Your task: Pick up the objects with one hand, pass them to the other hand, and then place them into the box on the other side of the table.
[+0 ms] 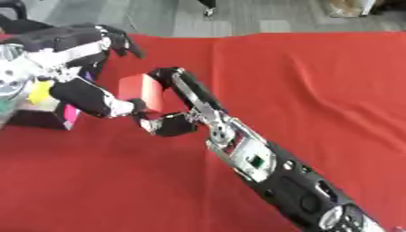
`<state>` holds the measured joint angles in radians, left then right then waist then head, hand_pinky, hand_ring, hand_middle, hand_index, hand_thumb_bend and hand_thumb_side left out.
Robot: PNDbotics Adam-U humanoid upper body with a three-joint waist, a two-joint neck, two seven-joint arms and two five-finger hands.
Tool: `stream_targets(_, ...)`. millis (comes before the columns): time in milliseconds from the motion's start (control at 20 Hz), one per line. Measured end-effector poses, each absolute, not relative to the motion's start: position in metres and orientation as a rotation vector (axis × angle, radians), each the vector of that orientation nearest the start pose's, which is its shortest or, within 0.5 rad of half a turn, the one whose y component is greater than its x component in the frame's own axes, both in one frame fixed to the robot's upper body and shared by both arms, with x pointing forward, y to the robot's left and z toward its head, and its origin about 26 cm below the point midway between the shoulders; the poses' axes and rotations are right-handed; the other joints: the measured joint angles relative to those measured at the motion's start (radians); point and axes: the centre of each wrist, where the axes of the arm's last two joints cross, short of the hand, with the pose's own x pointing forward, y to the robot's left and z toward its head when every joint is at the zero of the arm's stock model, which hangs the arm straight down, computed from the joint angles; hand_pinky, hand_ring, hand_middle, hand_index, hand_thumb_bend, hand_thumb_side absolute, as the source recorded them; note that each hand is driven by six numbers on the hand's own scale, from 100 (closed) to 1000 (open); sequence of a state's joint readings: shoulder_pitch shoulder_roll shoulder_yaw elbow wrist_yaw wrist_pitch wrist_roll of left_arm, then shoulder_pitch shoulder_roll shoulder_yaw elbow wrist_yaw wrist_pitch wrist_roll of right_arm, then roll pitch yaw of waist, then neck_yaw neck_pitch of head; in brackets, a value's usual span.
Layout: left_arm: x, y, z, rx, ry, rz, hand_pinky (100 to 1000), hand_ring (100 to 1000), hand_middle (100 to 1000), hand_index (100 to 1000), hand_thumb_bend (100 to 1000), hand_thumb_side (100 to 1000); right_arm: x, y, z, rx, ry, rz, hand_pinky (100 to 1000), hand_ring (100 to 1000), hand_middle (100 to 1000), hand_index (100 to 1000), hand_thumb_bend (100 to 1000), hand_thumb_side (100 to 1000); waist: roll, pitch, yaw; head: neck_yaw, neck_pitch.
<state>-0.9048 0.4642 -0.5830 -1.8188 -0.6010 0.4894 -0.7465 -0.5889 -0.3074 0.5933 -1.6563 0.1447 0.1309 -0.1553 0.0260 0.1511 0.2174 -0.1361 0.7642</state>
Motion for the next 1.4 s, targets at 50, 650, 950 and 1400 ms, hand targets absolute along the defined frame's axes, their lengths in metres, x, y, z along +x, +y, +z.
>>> stream_targets(50, 0.322, 0.105, 0.275, 0.508, -1.496, -1.736, 877, 855, 844, 863, 468, 472, 0.334, -0.108, 0.144, -0.072, -2.012, 0.882, 809, 600, 551, 599, 100, 100, 0.0, 0.0, 0.0, 0.0, 0.0)
stream_targets(650, 0.313, 0.112, 0.287, 0.554, -1.541, -1.762, 892, 884, 860, 886, 560, 428, 0.336, -0.109, 0.143, -0.08, -2.005, 0.873, 807, 598, 551, 599, 100, 100, 0.0, 0.0, 0.0, 0.0, 0.0)
stream_targets(950, 0.322, 0.11, 0.275, 0.627, -1.472, -1.784, 888, 882, 852, 880, 626, 433, 0.333, -0.108, 0.147, -0.07, -2.021, 0.872, 806, 599, 550, 598, 100, 100, 0.0, 0.0, 0.0, 0.001, 0.0)
stream_targets(1400, 0.334, 0.109, 0.262, 0.639, -1.409, -1.766, 869, 868, 838, 866, 569, 415, 0.332, -0.108, 0.149, -0.072, -2.03, 0.869, 797, 594, 543, 592, 100, 100, 0.0, 0.0, 0.0, 0.001, 0.0)
